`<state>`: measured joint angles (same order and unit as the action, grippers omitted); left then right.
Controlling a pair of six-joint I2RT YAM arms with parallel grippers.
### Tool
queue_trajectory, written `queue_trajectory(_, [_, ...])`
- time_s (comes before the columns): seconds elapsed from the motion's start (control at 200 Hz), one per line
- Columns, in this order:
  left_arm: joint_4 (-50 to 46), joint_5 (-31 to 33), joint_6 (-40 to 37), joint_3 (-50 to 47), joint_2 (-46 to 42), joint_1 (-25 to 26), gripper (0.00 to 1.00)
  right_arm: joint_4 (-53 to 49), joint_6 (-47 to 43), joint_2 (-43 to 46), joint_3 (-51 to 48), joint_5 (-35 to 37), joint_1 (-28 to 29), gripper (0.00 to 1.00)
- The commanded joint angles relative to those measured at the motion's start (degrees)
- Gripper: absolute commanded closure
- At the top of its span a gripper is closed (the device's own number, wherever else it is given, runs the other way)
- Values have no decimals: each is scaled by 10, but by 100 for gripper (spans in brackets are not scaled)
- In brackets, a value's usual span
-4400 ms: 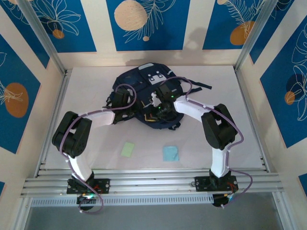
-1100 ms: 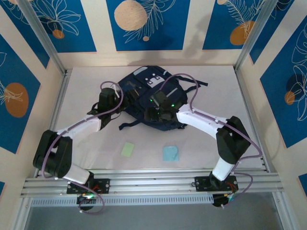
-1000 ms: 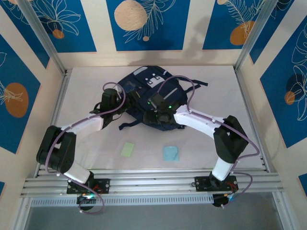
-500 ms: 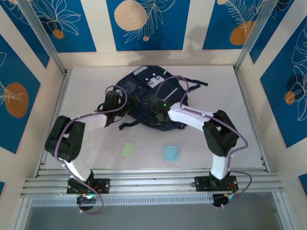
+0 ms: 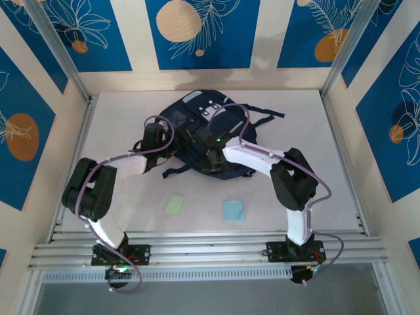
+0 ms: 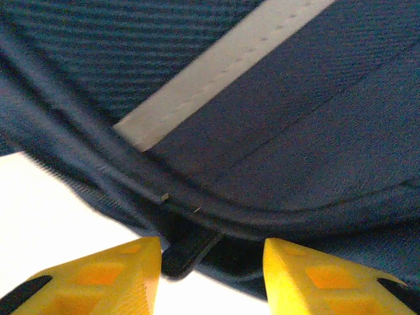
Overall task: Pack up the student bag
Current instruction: Zip the student bag at the top-center of the table.
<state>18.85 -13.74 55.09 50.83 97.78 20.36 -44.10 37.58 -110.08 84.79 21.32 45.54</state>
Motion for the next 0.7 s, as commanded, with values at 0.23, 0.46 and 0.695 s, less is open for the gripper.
queue_trajectory(0.23, [32, -36, 4, 25, 31, -7, 19, -51, 57, 22, 47, -70, 0, 65])
queue_trajectory(0.46, [43, -35, 6, 14, 31, -7, 19, -32, 88, -11, 21, -75, -19, 68])
queue_trajectory(0.695, [56, -41, 16, 12, 37, -8, 19, -9, 110, -60, 8, -83, -39, 66])
